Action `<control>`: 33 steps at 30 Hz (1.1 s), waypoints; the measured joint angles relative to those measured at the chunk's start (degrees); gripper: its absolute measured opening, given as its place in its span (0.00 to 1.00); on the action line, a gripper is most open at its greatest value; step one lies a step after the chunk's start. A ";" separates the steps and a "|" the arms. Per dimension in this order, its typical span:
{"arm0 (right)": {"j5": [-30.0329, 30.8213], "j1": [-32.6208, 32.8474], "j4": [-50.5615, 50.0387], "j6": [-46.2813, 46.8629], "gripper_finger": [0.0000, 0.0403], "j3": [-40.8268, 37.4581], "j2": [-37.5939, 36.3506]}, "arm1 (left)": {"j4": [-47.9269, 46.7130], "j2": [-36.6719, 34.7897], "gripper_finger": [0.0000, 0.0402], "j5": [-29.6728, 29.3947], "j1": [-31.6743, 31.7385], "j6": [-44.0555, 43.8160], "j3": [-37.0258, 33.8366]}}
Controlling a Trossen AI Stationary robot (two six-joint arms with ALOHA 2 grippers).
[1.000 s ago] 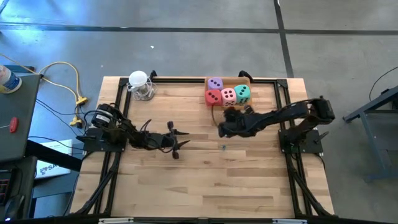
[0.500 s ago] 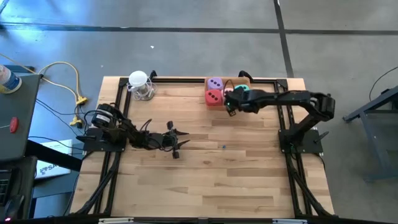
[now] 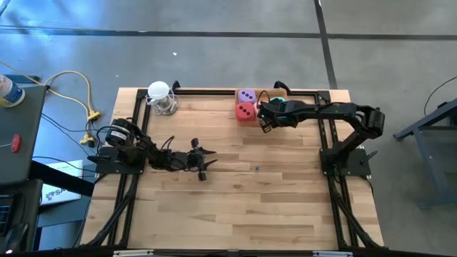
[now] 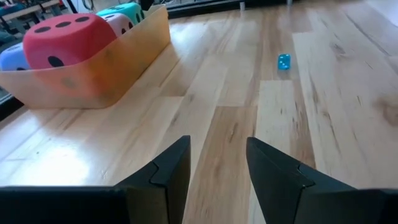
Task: Pick & Place Dice
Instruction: Put the small green die into the orange bin, then put the small light blue die into the orange bin
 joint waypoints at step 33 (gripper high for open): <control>3.01 0.21 -0.31 -0.91 0.44 0.00 -0.47 | -0.70 0.02 0.37 0.01 0.26 -1.16 -0.01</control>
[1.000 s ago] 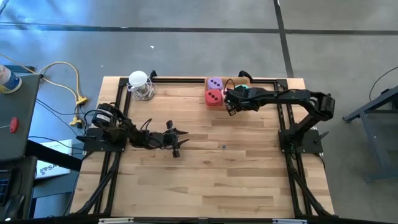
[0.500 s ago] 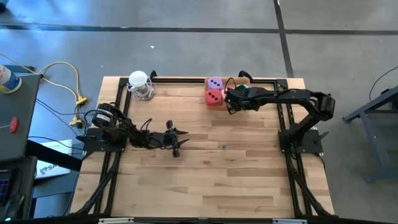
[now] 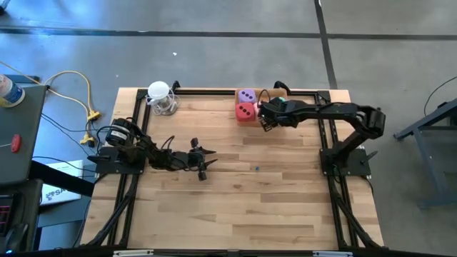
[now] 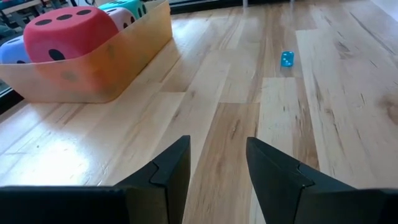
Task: Pick & Place Dice
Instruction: Put the small light blue die into the orange bin
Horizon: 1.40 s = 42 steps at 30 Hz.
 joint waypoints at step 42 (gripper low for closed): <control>-25.68 29.15 12.10 -7.09 0.34 0.00 8.90 | -0.31 0.00 0.37 0.00 -1.14 -2.88 0.00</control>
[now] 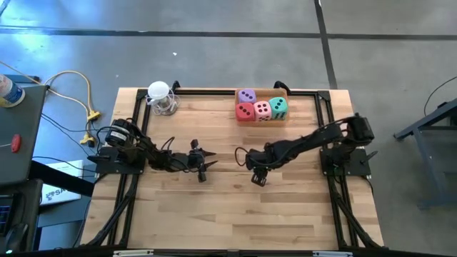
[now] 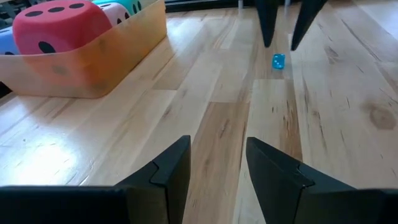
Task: Pick & Place Dice
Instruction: Put the small light blue die into the orange bin
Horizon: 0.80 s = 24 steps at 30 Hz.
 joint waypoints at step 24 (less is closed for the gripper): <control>-0.94 -0.36 2.14 -0.89 0.46 0.00 0.21 | -0.04 0.00 0.37 -0.02 0.00 0.20 0.00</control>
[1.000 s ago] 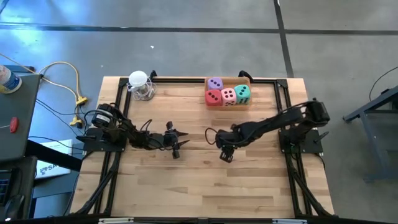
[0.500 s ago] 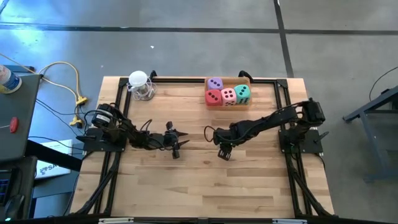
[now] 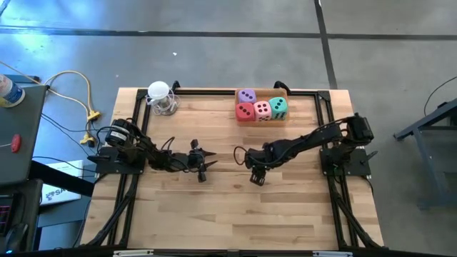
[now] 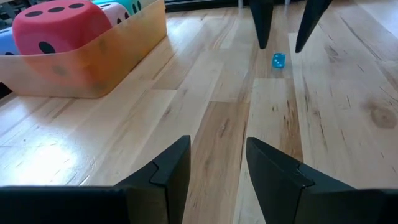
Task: Pick & Place Dice
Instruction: Put the small light blue die into the orange bin
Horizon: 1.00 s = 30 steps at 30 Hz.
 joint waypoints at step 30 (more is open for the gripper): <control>-0.35 -1.60 -0.46 0.13 0.42 0.09 4.11 | -0.04 0.00 0.37 -0.01 0.00 0.44 0.00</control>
